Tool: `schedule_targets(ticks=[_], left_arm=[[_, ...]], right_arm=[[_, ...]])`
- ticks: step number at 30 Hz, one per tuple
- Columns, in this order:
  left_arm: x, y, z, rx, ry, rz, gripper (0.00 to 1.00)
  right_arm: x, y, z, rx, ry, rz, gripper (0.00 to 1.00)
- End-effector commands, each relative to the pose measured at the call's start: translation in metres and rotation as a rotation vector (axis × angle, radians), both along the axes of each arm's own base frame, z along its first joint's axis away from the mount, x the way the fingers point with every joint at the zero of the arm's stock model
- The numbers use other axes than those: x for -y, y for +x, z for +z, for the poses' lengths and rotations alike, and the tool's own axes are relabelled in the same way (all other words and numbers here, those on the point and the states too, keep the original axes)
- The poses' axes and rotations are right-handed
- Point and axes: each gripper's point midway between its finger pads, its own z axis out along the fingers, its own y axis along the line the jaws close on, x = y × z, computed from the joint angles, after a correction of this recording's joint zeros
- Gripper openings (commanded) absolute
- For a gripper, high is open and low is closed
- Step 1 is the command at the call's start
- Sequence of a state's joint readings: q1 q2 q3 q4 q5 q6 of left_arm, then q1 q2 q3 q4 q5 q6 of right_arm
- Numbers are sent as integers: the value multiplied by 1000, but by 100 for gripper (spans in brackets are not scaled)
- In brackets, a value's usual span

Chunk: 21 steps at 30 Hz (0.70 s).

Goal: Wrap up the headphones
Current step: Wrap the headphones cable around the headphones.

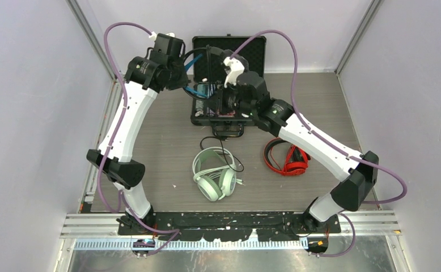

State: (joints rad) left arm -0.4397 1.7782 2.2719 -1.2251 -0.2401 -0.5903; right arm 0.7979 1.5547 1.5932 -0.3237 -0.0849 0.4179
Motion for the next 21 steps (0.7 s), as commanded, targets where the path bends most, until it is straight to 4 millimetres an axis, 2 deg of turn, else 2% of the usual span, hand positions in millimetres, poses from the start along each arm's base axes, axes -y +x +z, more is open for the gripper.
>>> schedule_targets(ticks=[1,3,9,17,21], left_arm=[[19,13,65,200,-242,26,0],[18,13,68,208,-242,28,0],[14,11,75,227,-238,36,0],[11,8,84,245,-230,35,0],[9,7,88,256,-225,34,0]], right_arm=[[10,-8,11,138,34,-5,15],[13,-9,16,199,72,-9,17],[13,-17,-10,265,77,29,22],[15,-18,-84,260,22,29,34],[17,-23,-122,230,12,37,37]])
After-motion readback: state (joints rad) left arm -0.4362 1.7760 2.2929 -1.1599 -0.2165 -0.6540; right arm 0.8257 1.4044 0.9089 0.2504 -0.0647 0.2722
